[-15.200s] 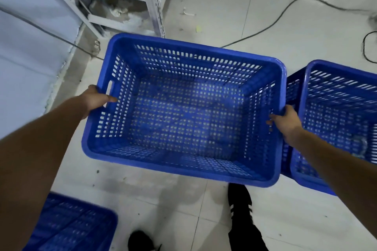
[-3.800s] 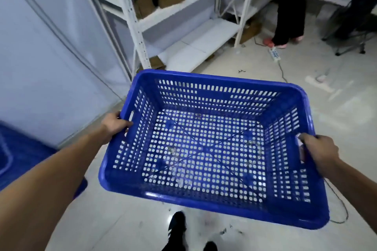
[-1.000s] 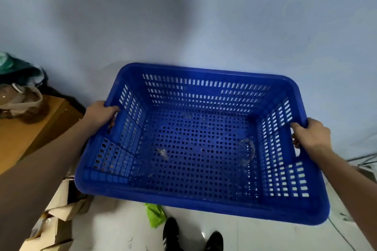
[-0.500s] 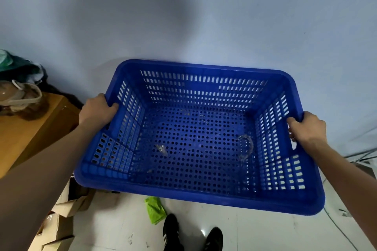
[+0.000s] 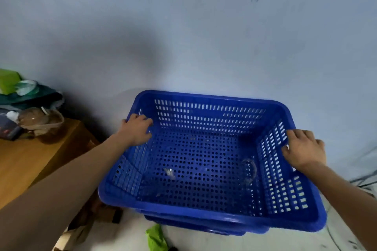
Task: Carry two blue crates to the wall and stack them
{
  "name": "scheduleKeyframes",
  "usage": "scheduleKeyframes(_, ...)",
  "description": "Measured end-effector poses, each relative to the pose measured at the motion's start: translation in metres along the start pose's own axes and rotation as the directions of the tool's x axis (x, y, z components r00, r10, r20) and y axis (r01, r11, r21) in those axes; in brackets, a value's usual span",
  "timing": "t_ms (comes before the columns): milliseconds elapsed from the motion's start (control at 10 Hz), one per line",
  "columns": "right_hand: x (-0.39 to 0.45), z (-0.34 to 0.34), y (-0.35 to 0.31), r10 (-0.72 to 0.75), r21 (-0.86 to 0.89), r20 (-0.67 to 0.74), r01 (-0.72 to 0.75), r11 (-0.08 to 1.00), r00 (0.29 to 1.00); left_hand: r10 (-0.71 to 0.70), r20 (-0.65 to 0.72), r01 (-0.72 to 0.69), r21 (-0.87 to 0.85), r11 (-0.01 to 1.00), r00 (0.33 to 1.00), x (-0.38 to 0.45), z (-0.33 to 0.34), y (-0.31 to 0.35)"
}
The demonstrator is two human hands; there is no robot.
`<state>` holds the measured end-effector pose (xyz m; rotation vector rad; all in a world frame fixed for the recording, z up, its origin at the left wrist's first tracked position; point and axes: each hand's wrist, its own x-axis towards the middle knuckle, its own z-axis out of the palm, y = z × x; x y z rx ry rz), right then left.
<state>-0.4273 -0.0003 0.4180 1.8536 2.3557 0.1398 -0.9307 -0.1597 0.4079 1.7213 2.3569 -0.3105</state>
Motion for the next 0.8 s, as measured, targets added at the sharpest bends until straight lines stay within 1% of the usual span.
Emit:
scheduleKeyframes(100, -0.016, -0.008, -0.016, -0.070, -0.076, 0.018, 0.071, 0.995, 0.997, 0.080, -0.005, -0.080, -0.009, 0.997, 0.997, -0.011, 0.007, 0.015)
scheduleKeyframes(200, -0.037, -0.017, -0.031, -0.178, -0.144, 0.097, 0.191, 0.971, 0.979, 0.190, 0.130, -0.178, -0.101, 0.979, 0.973, -0.029, 0.012, 0.033)
scheduleKeyframes(300, -0.051, -0.027, -0.032, -0.292, -0.129, 0.155, 0.312, 0.941, 0.944, 0.295, 0.227, -0.279, -0.100, 0.955, 0.928, -0.053, 0.004, 0.048)
scheduleKeyframes(400, -0.061, -0.043, -0.018, -0.334, -0.057, 0.134, 0.344, 0.937, 0.933, 0.294, 0.116, -0.284, -0.094, 0.954, 0.949, -0.077, -0.026, 0.060)
scheduleKeyframes(500, -0.072, -0.056, -0.001, -0.373, 0.070, 0.065, 0.369, 0.927, 0.926, 0.255, -0.049, -0.260, -0.166, 0.951, 0.966, -0.105, -0.054, 0.067)
scheduleKeyframes(600, -0.097, -0.061, 0.015, -0.441, 0.149, -0.014, 0.438, 0.887, 0.898, 0.206, -0.075, -0.218, -0.224, 0.950, 0.976, -0.139, -0.068, 0.080)
scheduleKeyframes(700, -0.125, -0.080, 0.029, -0.495, 0.265, -0.069, 0.494, 0.828, 0.866, 0.232, -0.104, -0.250, -0.207, 0.946, 0.967, -0.172, -0.091, 0.097)
scheduleKeyframes(800, -0.149, -0.116, 0.045, -0.495, 0.496, -0.221, 0.534, 0.685, 0.840, 0.249, -0.352, -0.361, -0.302, 0.882, 0.902, -0.203, -0.121, 0.110)
